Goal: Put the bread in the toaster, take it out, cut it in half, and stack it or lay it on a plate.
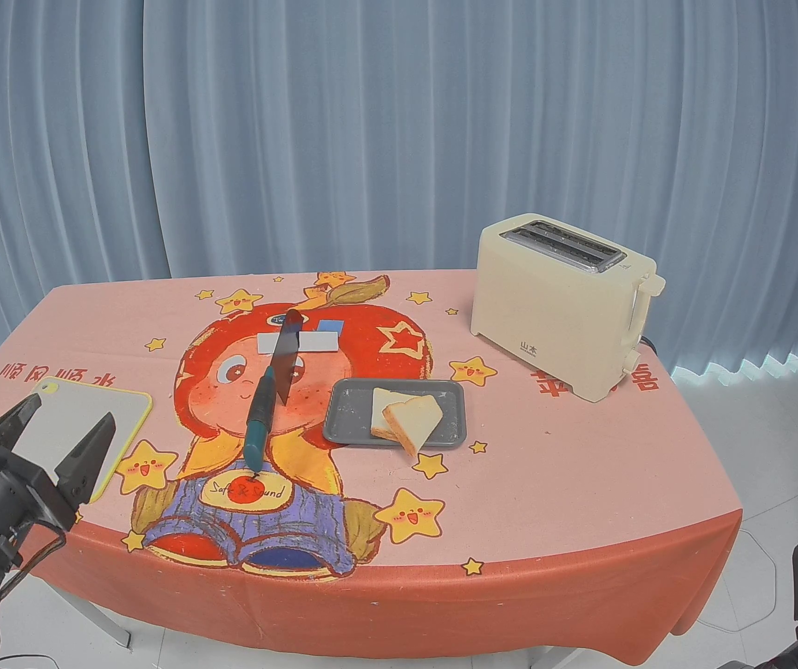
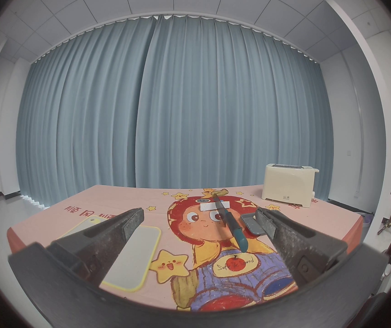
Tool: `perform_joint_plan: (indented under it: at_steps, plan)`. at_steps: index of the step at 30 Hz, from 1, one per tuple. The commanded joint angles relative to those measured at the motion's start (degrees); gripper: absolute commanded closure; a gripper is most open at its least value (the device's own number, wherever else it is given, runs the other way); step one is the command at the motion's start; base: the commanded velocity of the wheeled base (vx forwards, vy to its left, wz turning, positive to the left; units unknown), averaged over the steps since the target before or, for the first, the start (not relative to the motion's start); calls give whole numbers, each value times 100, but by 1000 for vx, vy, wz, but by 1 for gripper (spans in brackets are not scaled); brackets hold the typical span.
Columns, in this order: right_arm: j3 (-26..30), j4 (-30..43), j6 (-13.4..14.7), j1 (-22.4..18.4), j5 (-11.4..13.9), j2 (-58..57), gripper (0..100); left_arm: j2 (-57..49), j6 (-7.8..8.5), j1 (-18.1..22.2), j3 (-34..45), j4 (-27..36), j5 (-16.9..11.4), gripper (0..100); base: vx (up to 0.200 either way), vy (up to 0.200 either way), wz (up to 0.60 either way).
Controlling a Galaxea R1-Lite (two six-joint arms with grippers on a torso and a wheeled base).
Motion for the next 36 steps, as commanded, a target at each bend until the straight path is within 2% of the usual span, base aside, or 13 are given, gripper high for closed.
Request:
perform_joint_plan:
  at_steps: [1, 4, 7, 12, 17, 19, 28, 33, 36]
  plan:
    - [101, -2, 0, 2, -1, -93, 0, -577, 1, 58, 287, 16, 79, 0, 0, 0, 0]
    - [101, -2, 0, 2, -1, -93, 0, -875, 1, 278, 542, 16, 123, 0, 0, 0, 0]
    - [101, -2, 0, 2, -1, -93, 0, -1086, 1, 322, 727, 42, 123, 0, 0, 0, 0]
    - [101, -2, 0, 2, -1, -93, 0, -1684, 1, 366, 700, 429, 167, 0, 0, 0, 0]
    - [101, -2, 0, 2, -1, -93, 0, -2308, 19, 849, 718, 1044, 175, 0, 0, 0, 0]
    - [101, -2, 0, 2, -1, -93, 0, -2484, 19, 849, 718, 1167, 149, 0, 0, 0, 0]
    - [101, -2, 0, 2, -1, -93, 0, -4145, 27, 840, 727, 2916, 61, 0, 0, 0, 0]
    - [101, -2, 0, 2, -1, -93, 0, -5120, 45, 832, 727, 4252, -115, 0, 0, 0, 0]
    - [101, -2, 0, 2, -1, -93, 0, -5208, -17, 832, 727, 4551, -167, 0, 0, 0, 0]
